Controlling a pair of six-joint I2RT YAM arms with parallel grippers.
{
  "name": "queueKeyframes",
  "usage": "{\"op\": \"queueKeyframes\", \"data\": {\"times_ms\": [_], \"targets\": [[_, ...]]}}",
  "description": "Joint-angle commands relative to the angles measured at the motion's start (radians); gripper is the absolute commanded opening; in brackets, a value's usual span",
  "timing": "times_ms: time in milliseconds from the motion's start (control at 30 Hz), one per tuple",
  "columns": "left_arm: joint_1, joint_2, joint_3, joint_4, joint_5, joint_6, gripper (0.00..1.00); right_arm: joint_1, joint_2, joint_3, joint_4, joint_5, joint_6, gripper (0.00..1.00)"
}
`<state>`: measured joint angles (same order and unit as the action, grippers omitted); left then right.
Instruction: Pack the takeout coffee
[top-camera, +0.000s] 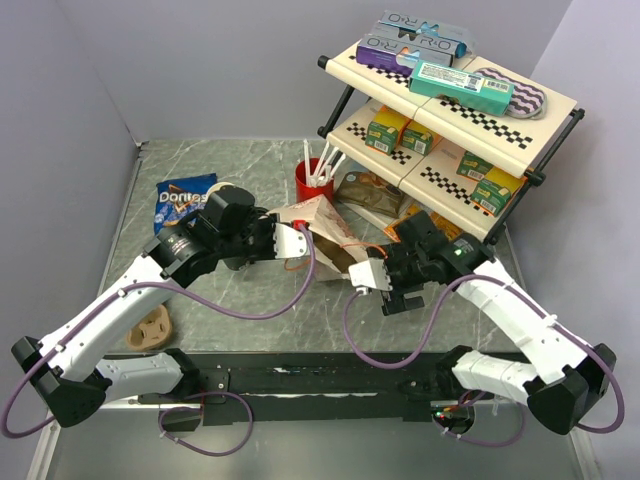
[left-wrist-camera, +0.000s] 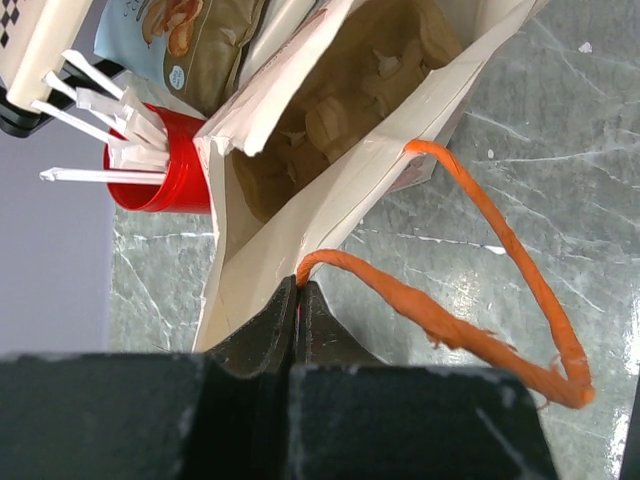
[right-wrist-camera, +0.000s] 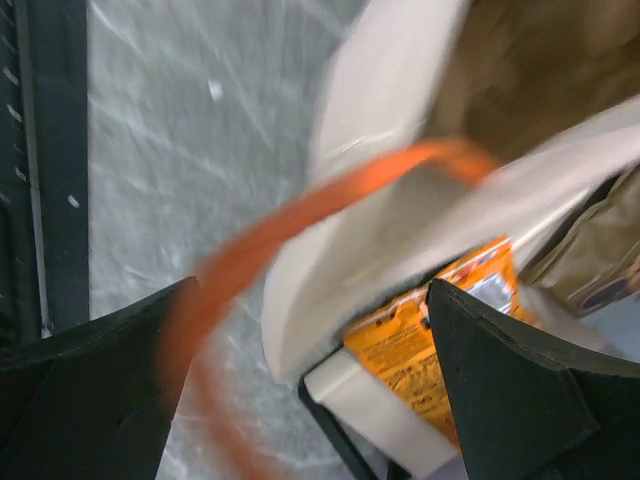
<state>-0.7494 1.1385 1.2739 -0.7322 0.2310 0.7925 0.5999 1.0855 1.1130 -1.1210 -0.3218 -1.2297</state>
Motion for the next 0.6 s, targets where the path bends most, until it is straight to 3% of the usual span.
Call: {"op": "queueKeyframes", "data": {"times_ms": [0,233,400,567], "targets": [[0.012,-0.010,0.042,-0.026,0.034,0.007,0.01,0.003,-0.027,-0.091,0.124,0.156,-0.041,1.00],[0.016,-0.008,0.027,-0.030,0.007,0.010,0.01,-0.029,-0.093,-0.125,0.144,0.109,-0.074,1.00],[0.019,-0.006,0.013,-0.029,-0.015,0.016,0.01,-0.029,-0.208,-0.188,0.150,0.089,-0.186,1.00],[0.025,-0.025,-0.001,-0.004,-0.022,0.027,0.01,-0.029,-0.271,-0.283,0.173,0.183,-0.281,1.00]]}}
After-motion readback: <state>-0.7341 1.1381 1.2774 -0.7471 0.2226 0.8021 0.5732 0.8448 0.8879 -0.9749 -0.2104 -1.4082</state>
